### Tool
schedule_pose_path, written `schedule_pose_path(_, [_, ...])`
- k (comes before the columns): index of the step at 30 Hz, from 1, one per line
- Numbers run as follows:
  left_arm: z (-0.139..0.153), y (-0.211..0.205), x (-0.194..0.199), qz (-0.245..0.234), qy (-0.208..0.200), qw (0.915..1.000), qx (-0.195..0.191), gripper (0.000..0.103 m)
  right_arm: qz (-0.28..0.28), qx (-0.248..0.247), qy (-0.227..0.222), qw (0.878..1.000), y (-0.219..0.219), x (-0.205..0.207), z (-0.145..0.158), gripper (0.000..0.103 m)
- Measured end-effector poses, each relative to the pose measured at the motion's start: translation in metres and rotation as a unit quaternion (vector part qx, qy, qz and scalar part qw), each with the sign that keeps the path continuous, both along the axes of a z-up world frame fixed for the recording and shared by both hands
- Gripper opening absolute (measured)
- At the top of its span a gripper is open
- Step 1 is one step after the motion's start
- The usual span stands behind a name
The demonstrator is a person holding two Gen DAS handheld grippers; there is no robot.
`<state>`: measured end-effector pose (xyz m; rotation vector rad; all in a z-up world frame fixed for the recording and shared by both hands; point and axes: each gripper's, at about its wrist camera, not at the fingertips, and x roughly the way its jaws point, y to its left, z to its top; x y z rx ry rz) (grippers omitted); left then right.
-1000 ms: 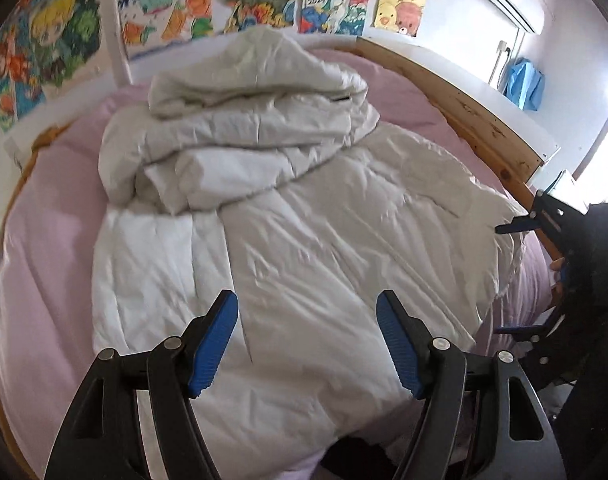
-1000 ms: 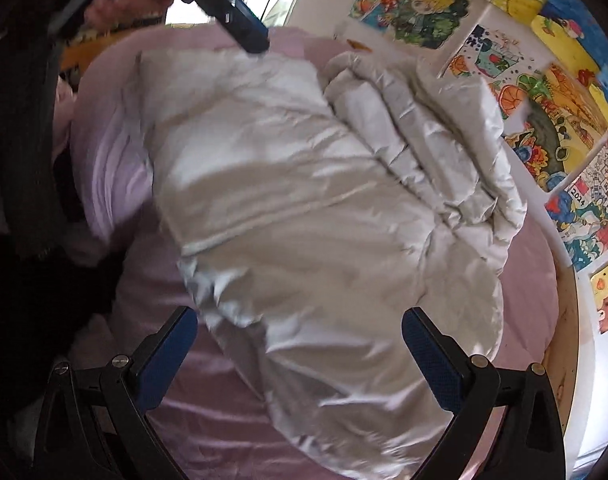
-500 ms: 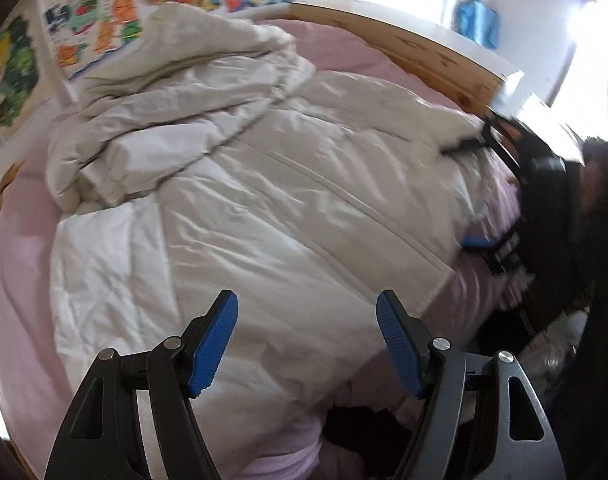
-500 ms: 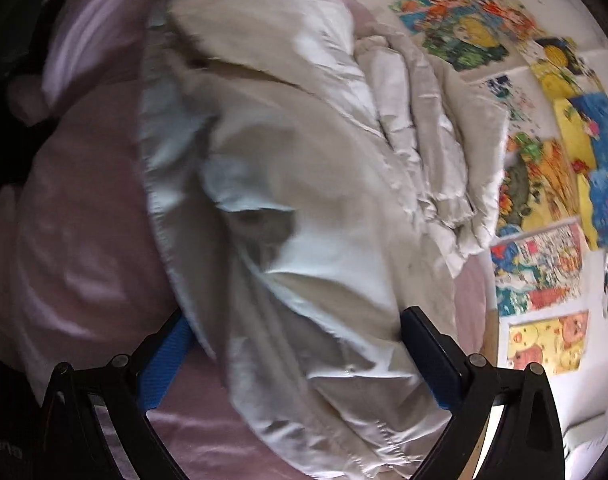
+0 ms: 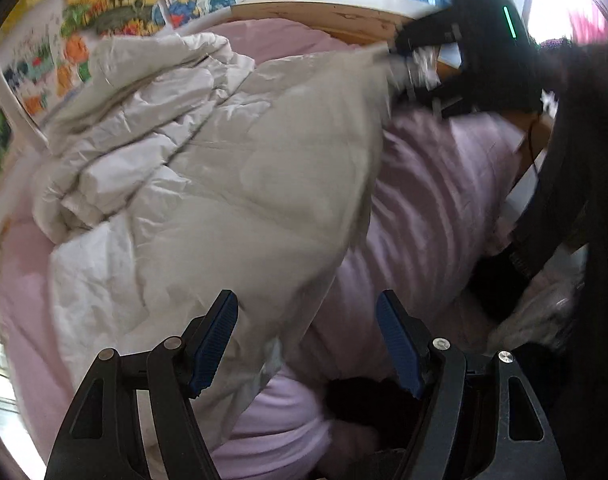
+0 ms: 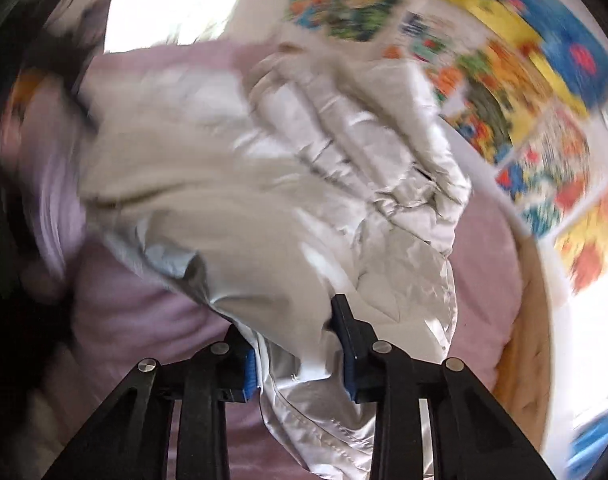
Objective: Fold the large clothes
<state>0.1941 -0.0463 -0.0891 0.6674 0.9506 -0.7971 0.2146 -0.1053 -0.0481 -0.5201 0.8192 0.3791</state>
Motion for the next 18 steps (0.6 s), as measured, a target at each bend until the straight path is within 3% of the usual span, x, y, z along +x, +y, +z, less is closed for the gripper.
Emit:
schedule_pose_path(1, [-0.005, -0.001, -0.002, 0.010, -0.025, 0.9995, 0.019, 0.066, -0.013, 0.026, 0.004, 1.000, -0.005, 0.006, 0.009, 0.029])
schedule_pose_path(4, [-0.020, 0.000, 0.003, 0.040, -0.046, 0.9966, 0.056, 0.066, -0.037, 0.074, 0.014, 0.996, -0.011, 0.014, 0.024, 0.029])
schedule_pose_path(12, [-0.031, -0.001, -0.015, 0.029, -0.072, 0.9935, 0.083, 0.068, -0.048, 0.102, 0.017, 0.994, -0.010, 0.022, 0.034, 0.029])
schedule_pose_path(14, [-0.038, 0.000, -0.016, 0.032, -0.093, 0.9896, 0.105, 0.070, -0.053, 0.115, 0.019, 0.992, -0.013, 0.025, 0.038, 0.029])
schedule_pose_path(18, [-0.057, 0.007, -0.008, 0.058, -0.142, 0.9738, 0.168, 0.070, -0.057, 0.131, 0.016, 0.990, -0.015, 0.028, 0.044, 0.029])
